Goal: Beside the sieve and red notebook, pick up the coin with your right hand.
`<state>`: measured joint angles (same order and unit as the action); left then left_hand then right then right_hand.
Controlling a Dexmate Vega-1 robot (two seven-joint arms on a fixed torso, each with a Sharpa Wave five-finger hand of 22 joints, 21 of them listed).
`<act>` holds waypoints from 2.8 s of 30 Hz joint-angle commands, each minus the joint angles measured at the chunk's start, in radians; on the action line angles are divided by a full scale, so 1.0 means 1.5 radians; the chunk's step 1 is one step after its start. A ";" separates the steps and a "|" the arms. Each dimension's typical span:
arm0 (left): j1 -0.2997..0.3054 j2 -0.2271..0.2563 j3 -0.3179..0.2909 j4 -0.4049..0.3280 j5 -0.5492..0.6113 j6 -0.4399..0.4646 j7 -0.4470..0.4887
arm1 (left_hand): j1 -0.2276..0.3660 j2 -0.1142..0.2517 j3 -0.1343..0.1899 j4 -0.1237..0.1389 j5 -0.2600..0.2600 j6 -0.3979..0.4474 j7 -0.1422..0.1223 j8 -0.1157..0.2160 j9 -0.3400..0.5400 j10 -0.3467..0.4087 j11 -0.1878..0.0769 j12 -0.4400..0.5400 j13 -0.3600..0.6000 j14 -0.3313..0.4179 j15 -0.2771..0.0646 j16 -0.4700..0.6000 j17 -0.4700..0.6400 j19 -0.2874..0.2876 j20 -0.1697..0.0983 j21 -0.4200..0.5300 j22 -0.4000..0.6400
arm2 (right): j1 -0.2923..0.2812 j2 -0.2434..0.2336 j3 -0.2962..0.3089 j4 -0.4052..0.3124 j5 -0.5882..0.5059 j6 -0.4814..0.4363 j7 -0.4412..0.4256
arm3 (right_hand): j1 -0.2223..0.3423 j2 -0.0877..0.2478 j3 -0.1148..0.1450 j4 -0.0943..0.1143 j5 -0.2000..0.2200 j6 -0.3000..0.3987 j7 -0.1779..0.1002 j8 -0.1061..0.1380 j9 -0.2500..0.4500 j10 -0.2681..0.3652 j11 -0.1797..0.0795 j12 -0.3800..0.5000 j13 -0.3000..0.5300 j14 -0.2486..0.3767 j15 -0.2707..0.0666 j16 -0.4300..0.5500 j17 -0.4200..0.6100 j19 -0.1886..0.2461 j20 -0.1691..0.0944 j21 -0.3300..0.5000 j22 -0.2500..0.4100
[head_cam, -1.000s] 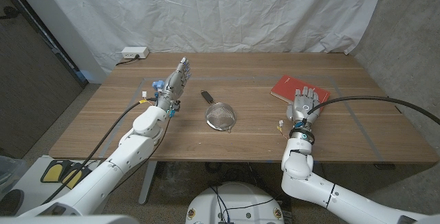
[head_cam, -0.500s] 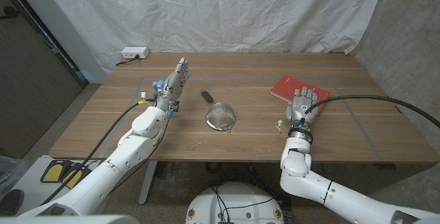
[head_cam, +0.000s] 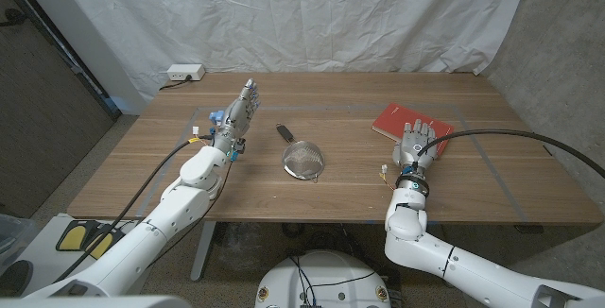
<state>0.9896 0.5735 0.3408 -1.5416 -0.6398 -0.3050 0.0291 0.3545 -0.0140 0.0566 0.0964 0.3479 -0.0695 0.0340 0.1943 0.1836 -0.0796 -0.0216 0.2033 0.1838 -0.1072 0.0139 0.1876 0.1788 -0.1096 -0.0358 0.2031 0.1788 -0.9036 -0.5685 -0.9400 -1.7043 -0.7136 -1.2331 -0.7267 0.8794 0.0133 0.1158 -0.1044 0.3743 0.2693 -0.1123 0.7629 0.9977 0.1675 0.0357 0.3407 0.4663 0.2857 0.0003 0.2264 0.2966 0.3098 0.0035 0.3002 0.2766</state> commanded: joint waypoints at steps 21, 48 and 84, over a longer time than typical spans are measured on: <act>-0.004 -0.009 0.002 0.005 0.004 -0.006 0.004 | 0.002 0.005 -0.008 0.001 -0.001 -0.002 -0.004 0.000 0.002 -0.002 -0.001 -0.002 0.002 -0.007 0.001 -0.002 0.003 -0.007 -0.006 -0.002 0.002 | 0.015 0.004 0.006 0.040 0.032 0.012 -0.017 | 0.001 0.010 -0.007 -0.001 0.008 -0.005 0.003 0.032 0.036 0.003 -0.004 0.011 0.016 0.013 -0.002 0.005 0.010 0.010 -0.002 0.017 0.009; -0.013 -0.012 0.008 0.016 0.002 -0.002 -0.005 | 0.003 0.007 -0.012 0.001 -0.002 -0.003 -0.004 0.000 0.002 0.001 -0.002 -0.001 0.003 -0.001 0.003 0.001 0.003 -0.001 -0.003 0.000 0.002 | 0.018 0.002 0.013 0.051 0.056 0.022 -0.022 | 0.014 0.017 -0.008 -0.006 0.012 0.001 -0.002 0.057 0.060 0.010 -0.008 0.020 0.028 0.021 -0.003 0.005 0.016 0.011 -0.003 0.028 0.015; -0.040 -0.013 0.015 0.031 0.001 0.015 -0.016 | 0.004 0.009 -0.018 0.001 -0.002 -0.004 -0.005 0.000 0.002 0.002 -0.002 0.000 0.003 0.009 0.004 0.003 0.004 0.006 0.002 0.002 0.002 | 0.023 -0.005 0.013 0.049 0.069 0.028 -0.023 | 0.018 0.030 -0.011 -0.004 0.011 0.009 -0.007 0.085 0.083 0.027 -0.014 0.033 0.044 0.038 -0.012 0.009 0.025 0.018 -0.006 0.047 0.023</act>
<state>0.9484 0.5560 0.3565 -1.4991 -0.6425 -0.2910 0.0103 0.3597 -0.0088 0.0343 0.0991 0.3479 -0.0732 0.0303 0.1943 0.1836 -0.0796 -0.0217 0.2033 0.1838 -0.0973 0.0199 0.1876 0.1788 -0.1022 -0.0357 0.2041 0.1788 -0.8699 -0.5713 -0.9224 -1.6288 -0.6147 -1.2004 -0.7615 0.9059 0.0477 0.1035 -0.1086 0.3901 0.2717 -0.1181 0.8840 1.1231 0.1969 0.0142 0.3821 0.5265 0.3326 -0.0144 0.2342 0.3320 0.3263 -0.0018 0.3640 0.3056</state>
